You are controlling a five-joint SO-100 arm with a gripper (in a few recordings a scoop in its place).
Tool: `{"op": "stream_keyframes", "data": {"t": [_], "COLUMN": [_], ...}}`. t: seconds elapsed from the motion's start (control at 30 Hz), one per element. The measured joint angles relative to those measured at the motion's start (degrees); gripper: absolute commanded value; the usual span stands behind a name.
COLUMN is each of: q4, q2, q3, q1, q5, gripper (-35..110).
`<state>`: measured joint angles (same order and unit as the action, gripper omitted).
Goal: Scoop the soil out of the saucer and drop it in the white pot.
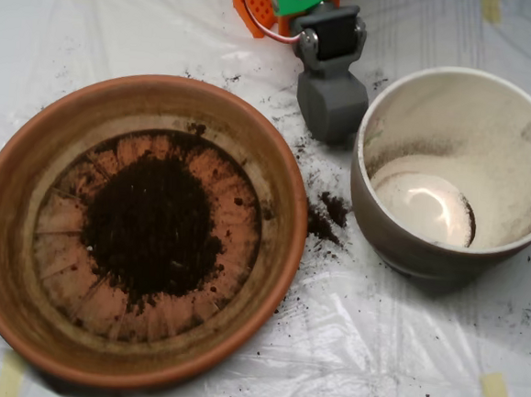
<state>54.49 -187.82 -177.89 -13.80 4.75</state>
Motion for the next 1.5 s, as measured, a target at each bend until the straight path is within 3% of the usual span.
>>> {"op": "stream_keyframes", "data": {"t": [0.67, 0.97, 1.17, 1.37, 1.5], "q4": [2.7, 0.4, 0.5, 0.3, 0.2], "q2": [0.0, 0.3, 12.0, 20.7, 25.9], "q3": [2.4, 11.0, 24.9, 30.6, 30.6], "q1": [1.0, 7.5, 12.5, 24.3, 31.3], "q5": [1.6, 1.7, 0.3, -0.9, -1.3], "gripper": [1, 12, 18, 34, 34]}}
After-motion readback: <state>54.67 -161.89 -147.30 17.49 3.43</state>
